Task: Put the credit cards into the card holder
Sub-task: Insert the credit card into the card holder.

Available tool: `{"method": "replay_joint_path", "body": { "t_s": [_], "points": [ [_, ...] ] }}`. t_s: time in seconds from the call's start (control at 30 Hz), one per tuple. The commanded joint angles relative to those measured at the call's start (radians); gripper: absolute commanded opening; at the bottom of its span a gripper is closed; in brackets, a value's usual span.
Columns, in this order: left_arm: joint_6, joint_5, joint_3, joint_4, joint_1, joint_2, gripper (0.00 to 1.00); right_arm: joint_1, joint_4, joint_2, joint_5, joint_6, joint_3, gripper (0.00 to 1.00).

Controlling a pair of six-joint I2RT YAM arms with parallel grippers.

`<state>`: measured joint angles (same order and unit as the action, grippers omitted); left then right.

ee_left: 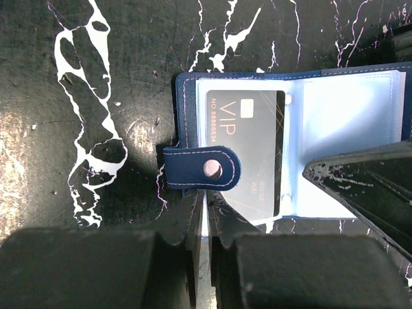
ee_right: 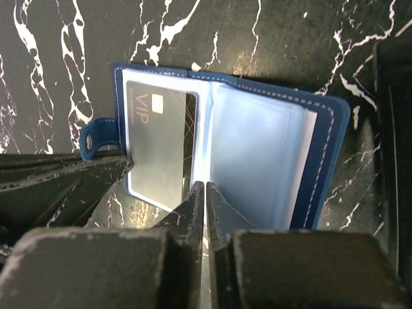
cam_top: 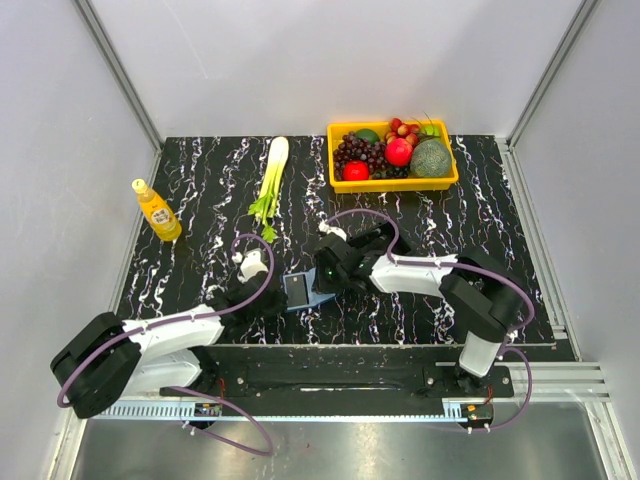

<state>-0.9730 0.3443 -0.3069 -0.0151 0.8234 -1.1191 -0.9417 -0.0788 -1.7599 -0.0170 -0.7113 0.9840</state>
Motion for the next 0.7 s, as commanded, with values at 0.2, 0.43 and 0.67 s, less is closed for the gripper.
{"method": "replay_joint_path", "body": {
  "t_s": [0.2, 0.43, 0.67],
  "points": [
    [0.025, 0.004, -0.014, 0.026, 0.002, 0.005, 0.11, -0.002, -0.042, -0.099, -0.037, 0.067, 0.127, 0.0],
    [0.026, -0.011, -0.003, -0.016, -0.001, 0.025, 0.18, -0.016, -0.022, -0.116, 0.014, 0.065, 0.125, 0.0],
    [0.036, -0.027, 0.002, -0.046, -0.001, 0.028, 0.21, -0.065, -0.108, -0.151, -0.024, 0.096, 0.2, 0.0]
  ]
}}
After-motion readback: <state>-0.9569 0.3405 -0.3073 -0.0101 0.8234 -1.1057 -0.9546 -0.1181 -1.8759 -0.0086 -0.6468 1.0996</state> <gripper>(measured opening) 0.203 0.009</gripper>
